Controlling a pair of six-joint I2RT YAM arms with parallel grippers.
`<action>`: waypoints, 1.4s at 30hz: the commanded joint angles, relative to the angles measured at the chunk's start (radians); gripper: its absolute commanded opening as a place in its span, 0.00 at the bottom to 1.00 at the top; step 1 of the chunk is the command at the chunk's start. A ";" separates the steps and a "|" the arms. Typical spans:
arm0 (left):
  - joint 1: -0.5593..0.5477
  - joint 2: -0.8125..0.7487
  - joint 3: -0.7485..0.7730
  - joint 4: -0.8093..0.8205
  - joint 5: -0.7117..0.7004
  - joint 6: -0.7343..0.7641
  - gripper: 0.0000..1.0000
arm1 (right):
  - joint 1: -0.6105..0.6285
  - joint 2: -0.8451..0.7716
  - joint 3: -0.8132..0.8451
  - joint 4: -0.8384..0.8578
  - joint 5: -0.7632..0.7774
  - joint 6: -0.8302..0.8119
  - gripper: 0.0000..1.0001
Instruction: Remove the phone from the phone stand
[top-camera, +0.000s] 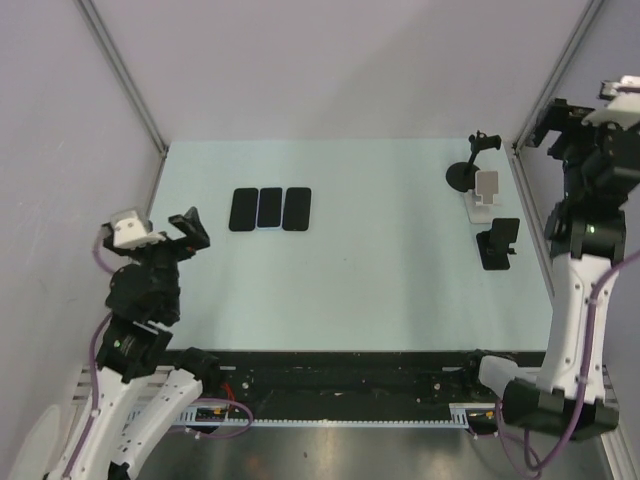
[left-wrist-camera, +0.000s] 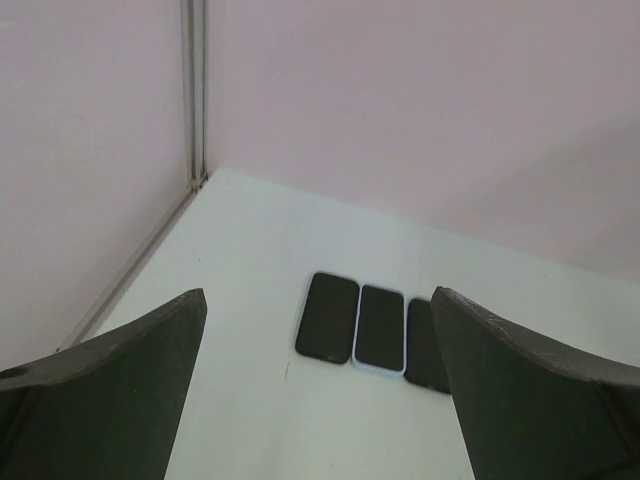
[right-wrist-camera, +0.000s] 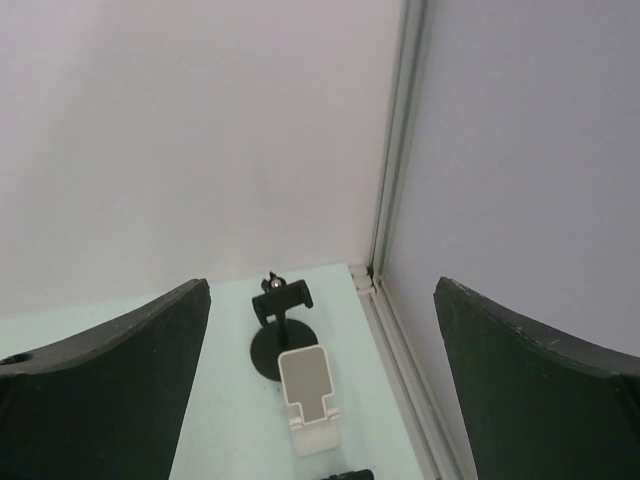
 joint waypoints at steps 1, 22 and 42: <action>0.008 -0.129 0.062 0.028 -0.071 0.028 1.00 | -0.003 -0.228 -0.156 0.071 0.067 0.150 1.00; 0.008 -0.595 -0.295 0.028 -0.065 -0.047 1.00 | 0.463 -1.051 -0.747 -0.032 0.592 0.040 1.00; 0.008 -0.566 -0.308 0.027 -0.072 -0.018 1.00 | 0.789 -1.163 -0.858 -0.107 0.928 0.018 1.00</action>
